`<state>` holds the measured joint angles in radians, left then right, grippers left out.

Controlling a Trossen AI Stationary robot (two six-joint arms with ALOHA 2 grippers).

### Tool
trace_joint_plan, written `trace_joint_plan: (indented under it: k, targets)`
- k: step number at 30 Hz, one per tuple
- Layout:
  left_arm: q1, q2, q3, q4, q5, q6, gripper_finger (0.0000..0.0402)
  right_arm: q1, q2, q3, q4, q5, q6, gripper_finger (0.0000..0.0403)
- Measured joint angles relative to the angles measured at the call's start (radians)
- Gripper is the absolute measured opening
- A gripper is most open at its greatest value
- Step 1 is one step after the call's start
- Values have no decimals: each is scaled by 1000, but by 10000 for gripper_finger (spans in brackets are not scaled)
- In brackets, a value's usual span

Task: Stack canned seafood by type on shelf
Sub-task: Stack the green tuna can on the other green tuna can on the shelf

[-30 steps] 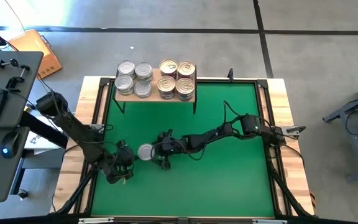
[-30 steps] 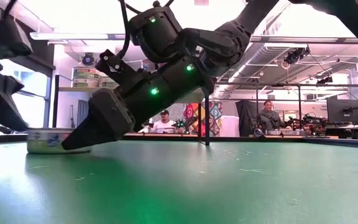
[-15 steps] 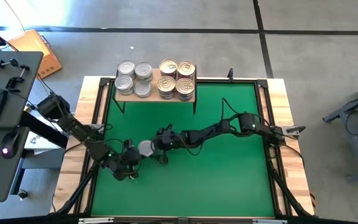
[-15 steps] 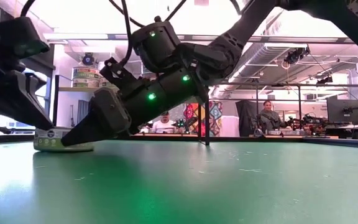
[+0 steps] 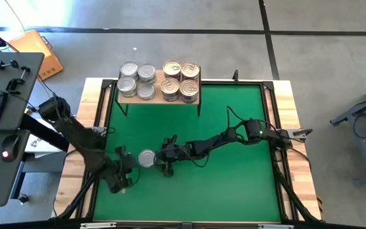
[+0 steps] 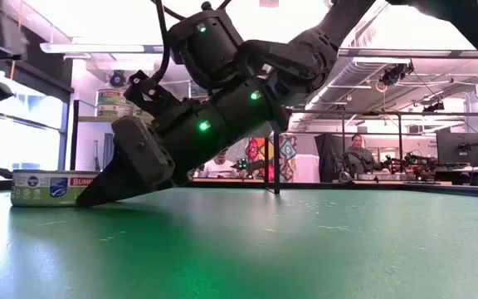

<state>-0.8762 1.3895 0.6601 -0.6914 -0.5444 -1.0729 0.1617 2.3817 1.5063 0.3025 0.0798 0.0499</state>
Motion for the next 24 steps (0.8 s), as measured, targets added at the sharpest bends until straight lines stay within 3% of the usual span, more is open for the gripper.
trace_joint_plan:
  k: [4,12,18,24]
  targets:
    - [-95,0,3,-129,-20,-203,0,5,-22,-2,-30,21,4,255]
    - [-171,0,-96,-23,-219,-348,0,-3,-38,14,-63,24,-2,255]
    - [-153,0,-192,170,-254,-326,0,-11,-39,108,-232,21,-7,313]
    - [-122,0,-262,368,-330,-224,0,-11,-42,129,-204,6,-87,383]
